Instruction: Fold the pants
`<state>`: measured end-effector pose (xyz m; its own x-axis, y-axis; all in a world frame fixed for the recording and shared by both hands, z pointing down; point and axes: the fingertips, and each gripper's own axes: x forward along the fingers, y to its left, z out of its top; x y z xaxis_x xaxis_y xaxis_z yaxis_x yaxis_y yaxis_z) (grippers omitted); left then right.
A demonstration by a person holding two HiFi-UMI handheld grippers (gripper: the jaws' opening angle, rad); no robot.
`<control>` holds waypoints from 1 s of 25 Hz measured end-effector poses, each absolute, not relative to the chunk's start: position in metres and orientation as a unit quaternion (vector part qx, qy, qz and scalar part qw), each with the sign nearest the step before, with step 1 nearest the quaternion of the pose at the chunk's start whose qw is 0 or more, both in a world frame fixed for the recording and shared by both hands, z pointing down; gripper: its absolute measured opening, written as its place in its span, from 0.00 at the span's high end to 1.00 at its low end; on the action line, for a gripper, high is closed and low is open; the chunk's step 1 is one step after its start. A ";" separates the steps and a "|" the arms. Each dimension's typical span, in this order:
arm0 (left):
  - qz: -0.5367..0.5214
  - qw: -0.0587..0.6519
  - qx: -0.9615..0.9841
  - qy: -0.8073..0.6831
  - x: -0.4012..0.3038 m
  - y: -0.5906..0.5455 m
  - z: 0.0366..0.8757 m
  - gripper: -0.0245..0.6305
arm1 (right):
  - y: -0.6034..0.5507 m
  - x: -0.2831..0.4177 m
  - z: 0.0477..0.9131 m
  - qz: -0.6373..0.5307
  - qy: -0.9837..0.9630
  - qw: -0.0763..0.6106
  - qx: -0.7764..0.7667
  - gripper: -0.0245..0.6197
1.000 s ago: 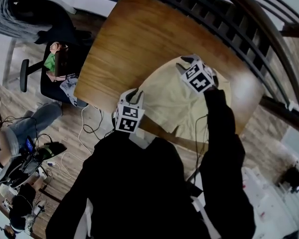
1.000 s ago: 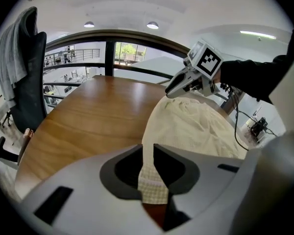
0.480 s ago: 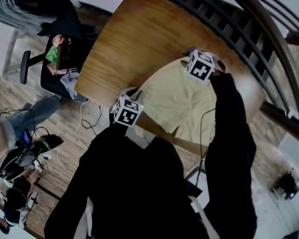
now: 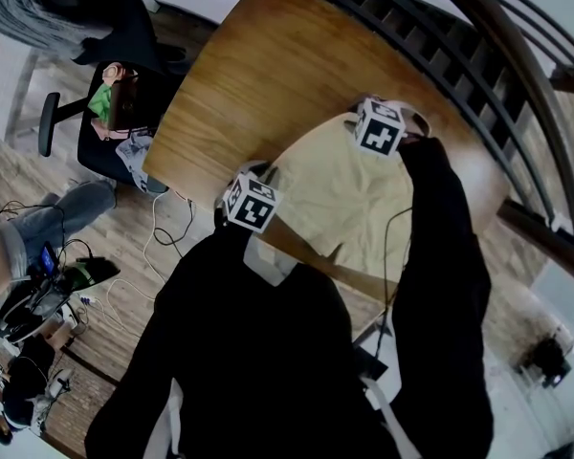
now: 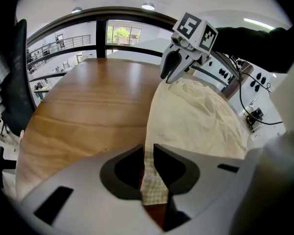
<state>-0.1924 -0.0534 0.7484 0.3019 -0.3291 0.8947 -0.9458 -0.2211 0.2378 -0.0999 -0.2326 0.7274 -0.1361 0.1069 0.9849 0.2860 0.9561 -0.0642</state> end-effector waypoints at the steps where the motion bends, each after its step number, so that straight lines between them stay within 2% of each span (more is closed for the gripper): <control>1: 0.370 0.420 0.689 -0.461 -0.192 -0.053 0.749 0.86 | -0.233 -0.099 0.729 -0.070 -0.748 0.646 -0.131 0.82; 4: 0.368 0.421 0.686 -0.465 -0.194 -0.054 0.747 0.86 | -0.232 -0.094 0.735 -0.064 -0.745 0.651 -0.133 0.83; 10: 0.365 0.435 0.684 -0.457 -0.204 -0.036 0.745 0.84 | -0.229 -0.091 0.743 -0.082 -0.743 0.650 -0.134 0.94; 25: 0.369 0.454 0.702 -0.405 -0.201 -0.018 0.732 0.82 | -0.223 -0.098 0.746 -0.103 -0.731 0.662 -0.127 0.95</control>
